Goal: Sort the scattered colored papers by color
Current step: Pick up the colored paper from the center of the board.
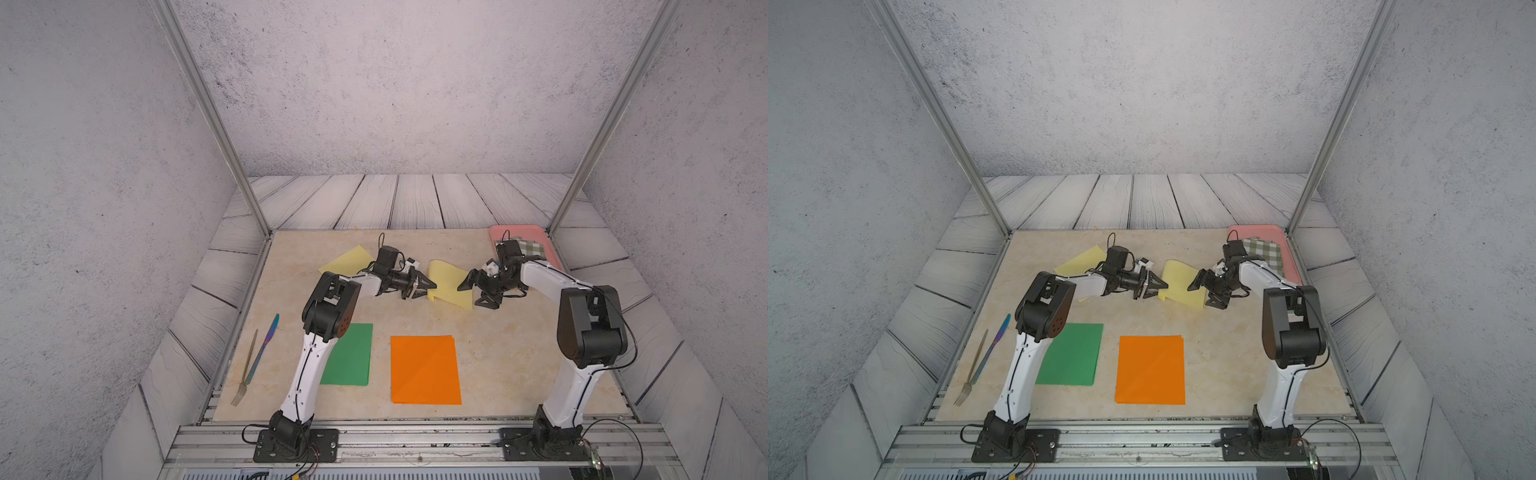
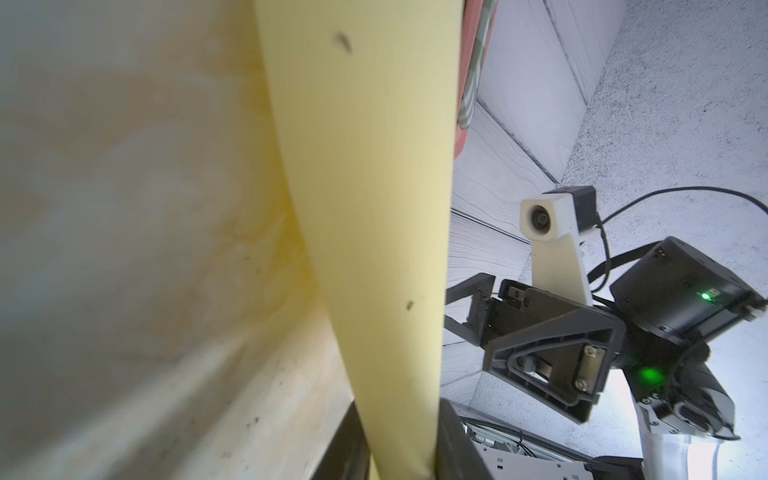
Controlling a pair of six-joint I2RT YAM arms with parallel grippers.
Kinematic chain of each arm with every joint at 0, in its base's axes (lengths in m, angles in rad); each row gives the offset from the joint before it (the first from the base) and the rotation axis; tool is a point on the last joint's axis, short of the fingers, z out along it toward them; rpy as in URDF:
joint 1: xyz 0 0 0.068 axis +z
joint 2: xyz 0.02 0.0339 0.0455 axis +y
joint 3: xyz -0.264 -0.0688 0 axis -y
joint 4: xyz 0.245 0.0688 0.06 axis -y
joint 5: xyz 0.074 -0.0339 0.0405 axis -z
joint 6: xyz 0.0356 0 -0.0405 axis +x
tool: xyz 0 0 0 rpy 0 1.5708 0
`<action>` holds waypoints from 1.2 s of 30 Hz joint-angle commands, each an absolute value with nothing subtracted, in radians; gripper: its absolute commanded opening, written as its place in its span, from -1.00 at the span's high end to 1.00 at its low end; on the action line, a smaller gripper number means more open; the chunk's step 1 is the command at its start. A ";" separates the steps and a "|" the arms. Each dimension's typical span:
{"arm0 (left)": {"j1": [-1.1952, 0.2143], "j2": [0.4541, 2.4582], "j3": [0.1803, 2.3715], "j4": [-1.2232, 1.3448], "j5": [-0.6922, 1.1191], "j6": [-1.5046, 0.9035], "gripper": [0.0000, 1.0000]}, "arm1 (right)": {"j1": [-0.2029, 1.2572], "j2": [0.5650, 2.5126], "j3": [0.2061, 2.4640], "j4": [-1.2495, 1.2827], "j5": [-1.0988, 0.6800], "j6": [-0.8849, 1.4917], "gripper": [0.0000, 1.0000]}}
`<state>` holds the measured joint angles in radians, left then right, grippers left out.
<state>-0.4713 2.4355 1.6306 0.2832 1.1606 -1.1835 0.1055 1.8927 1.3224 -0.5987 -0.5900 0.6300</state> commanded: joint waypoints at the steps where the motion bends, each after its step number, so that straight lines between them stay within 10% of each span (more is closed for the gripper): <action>1: -0.463 2.424 1.604 0.393 1.204 -1.246 0.42 | 0.081 1.936 1.290 -0.529 -0.650 0.680 -0.67; 16: -0.458 2.433 1.568 0.462 1.229 -1.293 0.43 | 0.055 2.088 1.199 -0.166 -0.833 0.908 -0.45; 36: -0.435 2.428 1.630 0.100 1.168 -1.040 0.03 | 0.040 2.140 1.267 -0.196 -0.844 0.862 1.00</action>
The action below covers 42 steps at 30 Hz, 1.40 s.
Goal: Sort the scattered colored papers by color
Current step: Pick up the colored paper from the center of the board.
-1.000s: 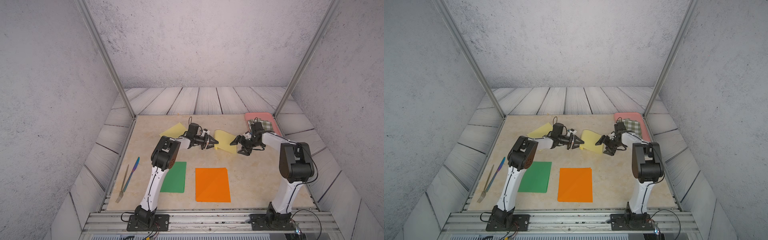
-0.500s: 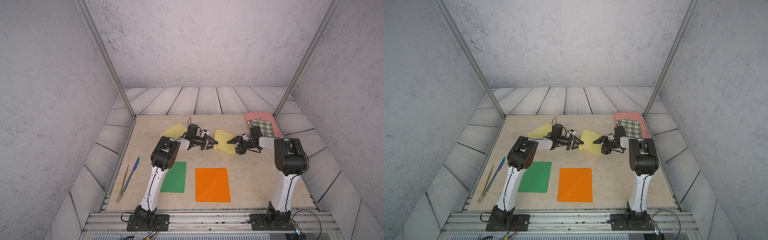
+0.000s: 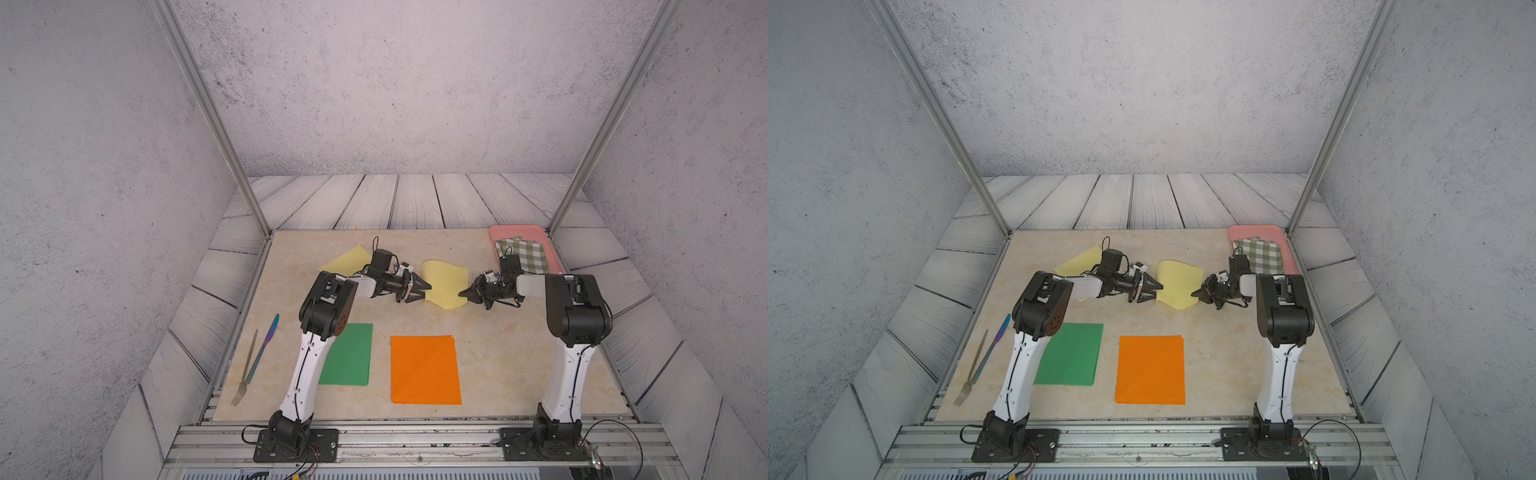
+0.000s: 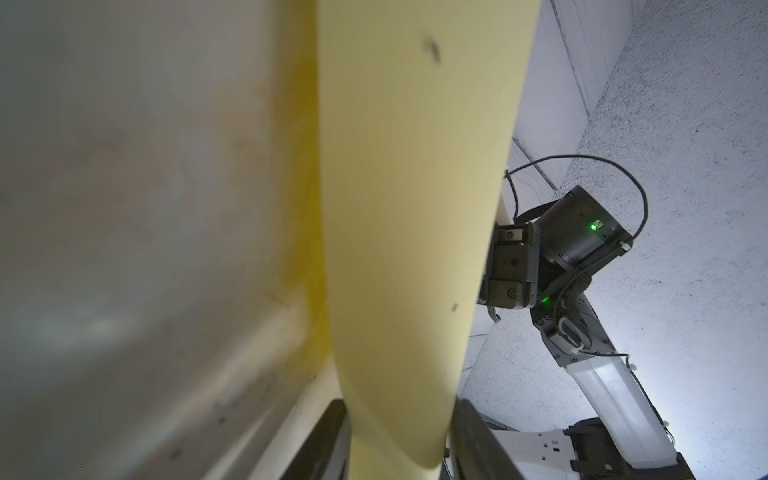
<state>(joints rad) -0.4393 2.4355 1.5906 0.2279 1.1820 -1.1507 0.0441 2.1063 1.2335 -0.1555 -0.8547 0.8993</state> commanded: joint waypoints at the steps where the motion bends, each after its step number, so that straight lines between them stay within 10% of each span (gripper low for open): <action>1: -0.435 2.426 1.634 0.080 1.160 -1.027 -0.02 | 0.041 2.136 1.274 -0.199 -0.846 0.860 1.00; 17: -0.353 2.137 1.626 -0.232 0.796 -0.790 -0.34 | 0.041 1.963 1.455 -0.288 -0.877 0.918 1.00; 42: -0.502 2.118 1.512 0.258 0.754 -1.430 -0.39 | 0.064 2.011 1.300 0.234 -0.829 1.401 1.00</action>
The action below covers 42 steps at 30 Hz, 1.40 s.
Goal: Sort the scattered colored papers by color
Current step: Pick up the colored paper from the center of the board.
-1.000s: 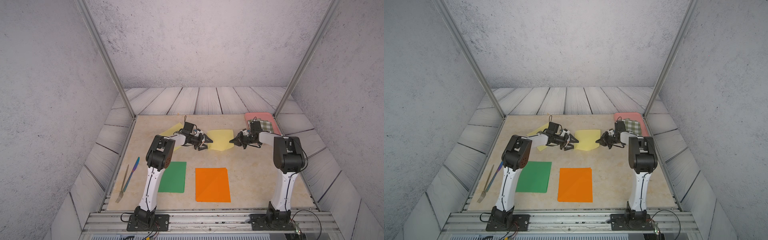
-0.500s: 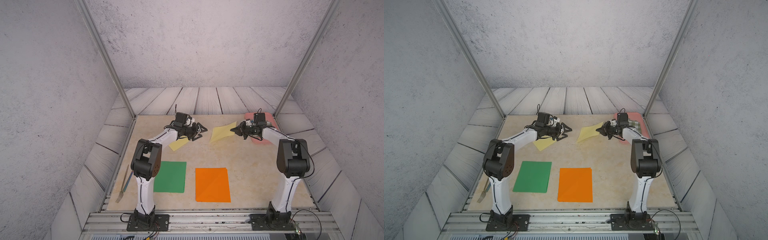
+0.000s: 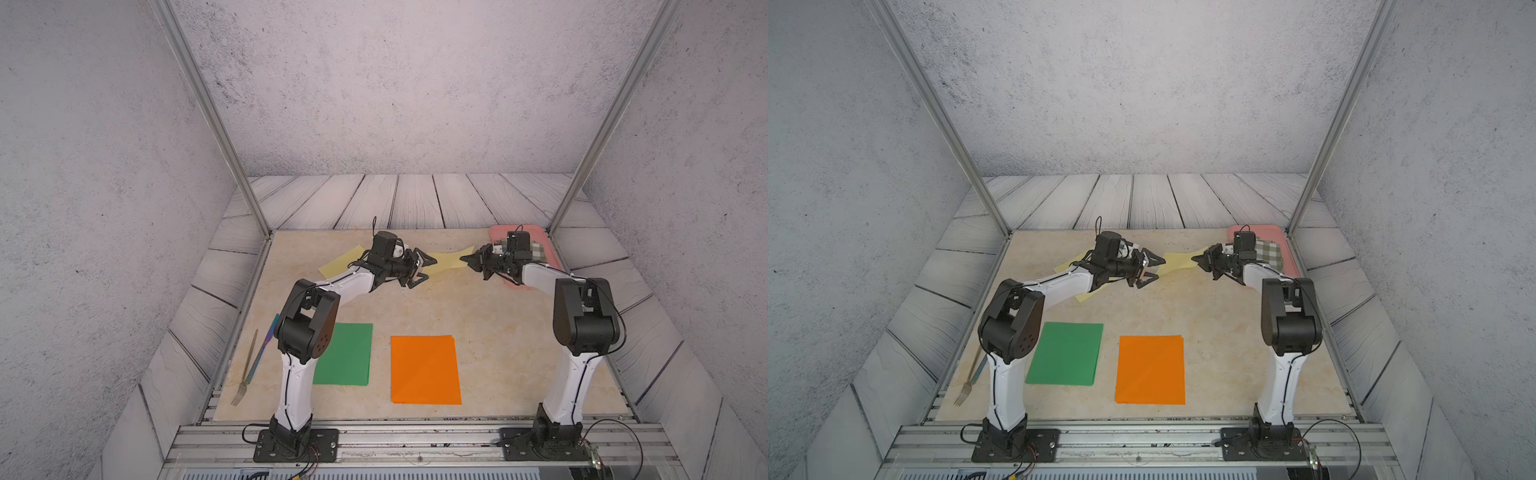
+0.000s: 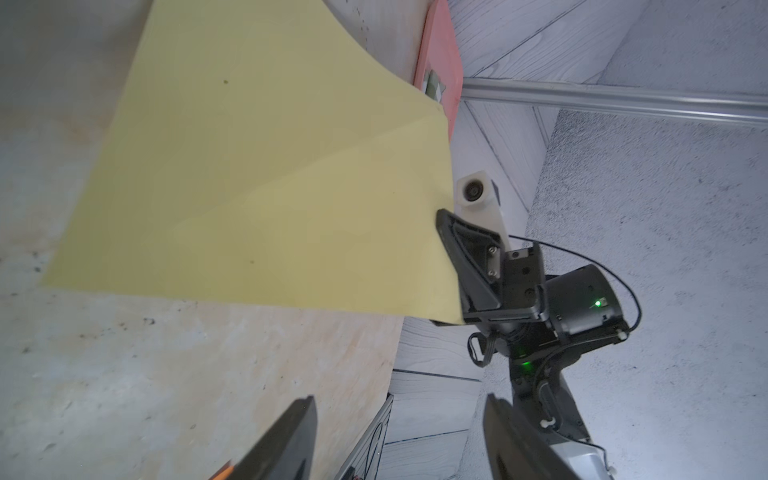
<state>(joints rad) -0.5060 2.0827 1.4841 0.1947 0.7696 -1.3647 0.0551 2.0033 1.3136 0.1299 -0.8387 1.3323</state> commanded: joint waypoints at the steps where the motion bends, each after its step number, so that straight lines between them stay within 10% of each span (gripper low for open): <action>1: -0.501 2.127 1.512 0.273 0.758 -1.446 -0.39 | 0.067 2.012 1.294 0.259 -0.831 1.416 1.00; 29: -0.486 2.167 1.504 0.365 0.712 -1.583 -0.39 | 0.166 1.976 1.211 0.404 -0.902 1.484 1.00; 42: -0.470 2.116 1.454 0.344 0.702 -1.548 0.02 | 0.174 1.909 1.143 0.335 -0.896 1.406 1.00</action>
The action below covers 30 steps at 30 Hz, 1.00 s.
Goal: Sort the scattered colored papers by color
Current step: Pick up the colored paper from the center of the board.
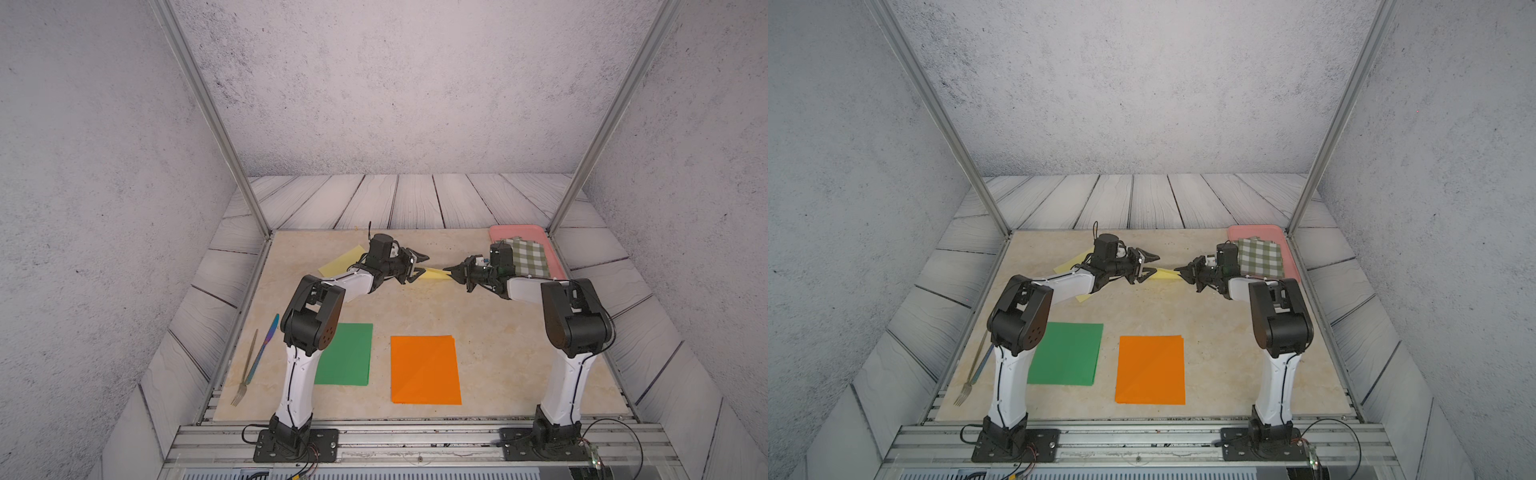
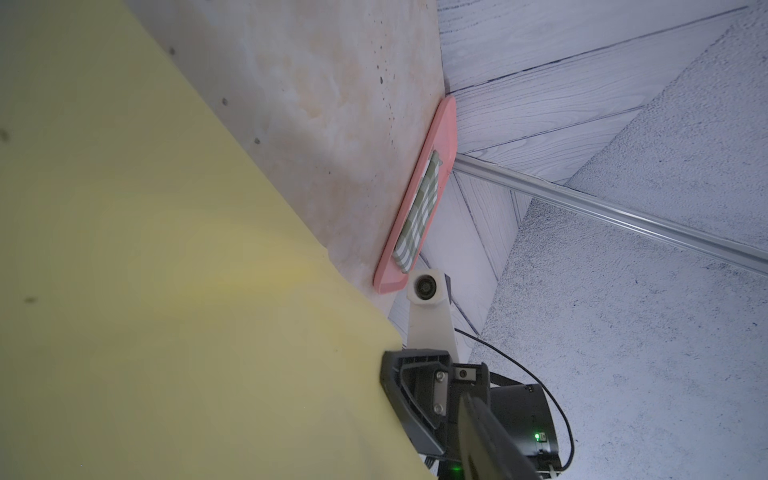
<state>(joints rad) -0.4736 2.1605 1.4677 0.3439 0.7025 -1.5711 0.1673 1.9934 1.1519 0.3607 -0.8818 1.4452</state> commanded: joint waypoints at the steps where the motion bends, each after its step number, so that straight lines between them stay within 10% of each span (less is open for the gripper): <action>1: -0.470 2.115 1.454 0.344 0.706 -1.549 0.05 | 0.178 1.905 1.144 0.316 -0.892 1.390 1.00; 12: -0.482 2.061 1.478 0.156 0.713 -1.456 0.23 | 0.216 1.883 1.249 0.071 -0.863 1.198 1.00; 19: -0.482 2.038 1.464 0.125 0.715 -1.448 0.67 | 0.234 1.868 1.279 -0.014 -0.838 1.131 0.98; 30: -0.482 2.005 1.438 0.141 0.715 -1.432 1.00 | 0.241 1.787 1.286 -0.111 -0.771 1.022 -0.13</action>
<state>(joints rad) -0.4789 2.0365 1.4513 0.1280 0.7048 -1.4494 0.2367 1.8771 1.2667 -0.0624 -0.8078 1.0836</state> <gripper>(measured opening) 0.044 0.557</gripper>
